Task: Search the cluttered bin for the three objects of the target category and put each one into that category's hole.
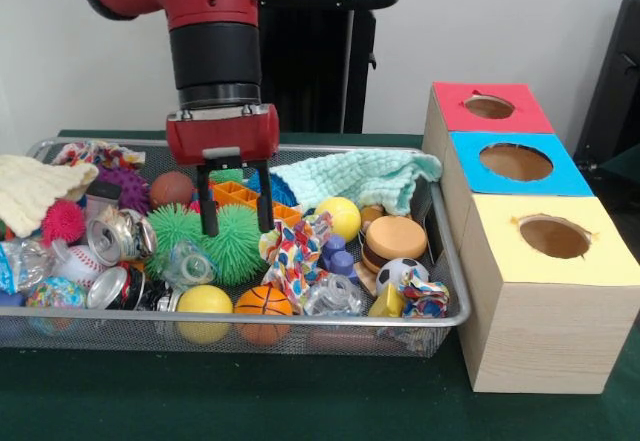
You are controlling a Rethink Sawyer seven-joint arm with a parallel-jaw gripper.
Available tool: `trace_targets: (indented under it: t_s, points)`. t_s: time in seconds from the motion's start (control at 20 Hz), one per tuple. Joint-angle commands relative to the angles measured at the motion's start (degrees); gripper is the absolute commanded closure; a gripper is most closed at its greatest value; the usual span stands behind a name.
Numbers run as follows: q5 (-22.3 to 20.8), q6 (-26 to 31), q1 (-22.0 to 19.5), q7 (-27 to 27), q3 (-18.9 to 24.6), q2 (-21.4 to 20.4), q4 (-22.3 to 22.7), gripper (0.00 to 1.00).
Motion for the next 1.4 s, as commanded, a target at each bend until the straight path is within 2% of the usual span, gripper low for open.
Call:
trace_targets:
  t_s: [0.05,0.4,0.7,1.15,1.3,1.4]
  points:
    - [0.81,-3.49,1.52,18.71,3.70,2.74,2.65,0.00]
    - [3.73,-2.74,4.14,20.96,1.42,5.11,3.19,0.00]
    - [1.96,-5.41,5.11,23.04,0.88,5.72,3.60,0.00]
    - [-0.71,-10.15,5.52,26.22,2.46,6.40,3.59,0.00]
    - [-2.30,-10.90,4.76,26.40,3.27,8.50,2.67,0.00]
    - [-4.20,-13.89,4.83,26.92,3.19,11.83,1.26,0.00]
